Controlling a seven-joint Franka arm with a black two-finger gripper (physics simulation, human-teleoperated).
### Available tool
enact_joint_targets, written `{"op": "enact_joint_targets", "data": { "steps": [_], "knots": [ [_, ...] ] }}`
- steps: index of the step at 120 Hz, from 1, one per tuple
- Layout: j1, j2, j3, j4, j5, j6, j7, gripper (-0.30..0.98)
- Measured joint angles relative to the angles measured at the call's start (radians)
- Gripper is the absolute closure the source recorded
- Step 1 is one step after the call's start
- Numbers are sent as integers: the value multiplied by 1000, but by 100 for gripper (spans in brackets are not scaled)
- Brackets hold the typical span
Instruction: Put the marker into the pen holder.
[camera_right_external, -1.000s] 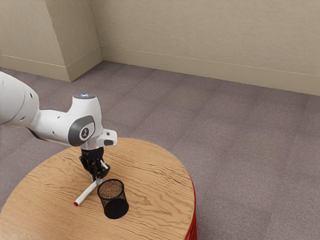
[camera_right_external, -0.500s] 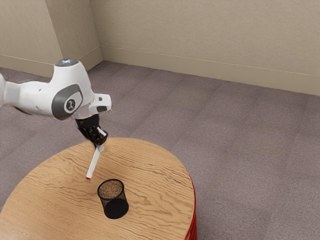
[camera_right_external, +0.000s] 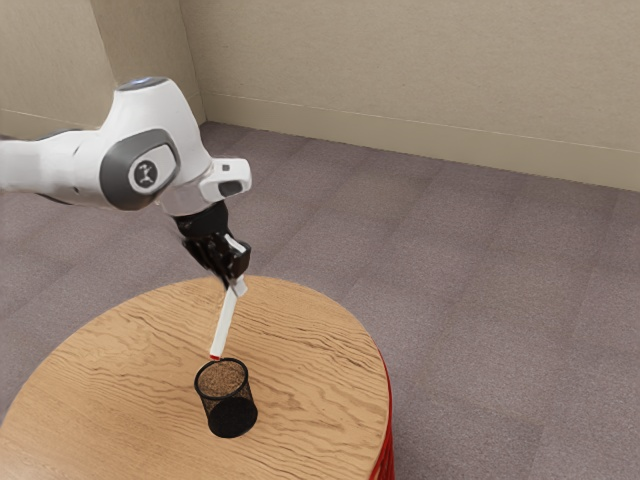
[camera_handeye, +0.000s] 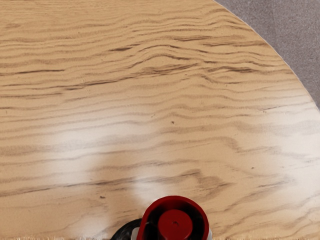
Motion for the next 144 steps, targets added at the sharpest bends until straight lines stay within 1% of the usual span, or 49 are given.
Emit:
{"op": "enact_joint_targets", "data": {
  "steps": [13, 24, 38, 67, 90, 111, 128, 132, 140, 144],
  "knots": [
    [-21, 13, -4, -16, -21, -4, -31, 79],
    [-24, 15, -4, -52, -14, 13, -51, 79],
    [-31, 14, -5, -73, 23, 41, -73, 78],
    [-50, -15, -6, -146, 137, 119, -114, 79],
    [-64, -21, -6, -158, 178, 175, -146, 78],
    [-65, -21, -7, -158, 165, 193, -145, 58],
    [-65, -25, -7, -158, 159, 198, -136, 46],
    [-65, -27, -7, -155, 164, 199, -135, 40],
    [-64, -25, -7, -109, 182, 192, -132, 30],
    [-59, -5, -7, -20, 196, 161, -130, 26]
  ]
}}
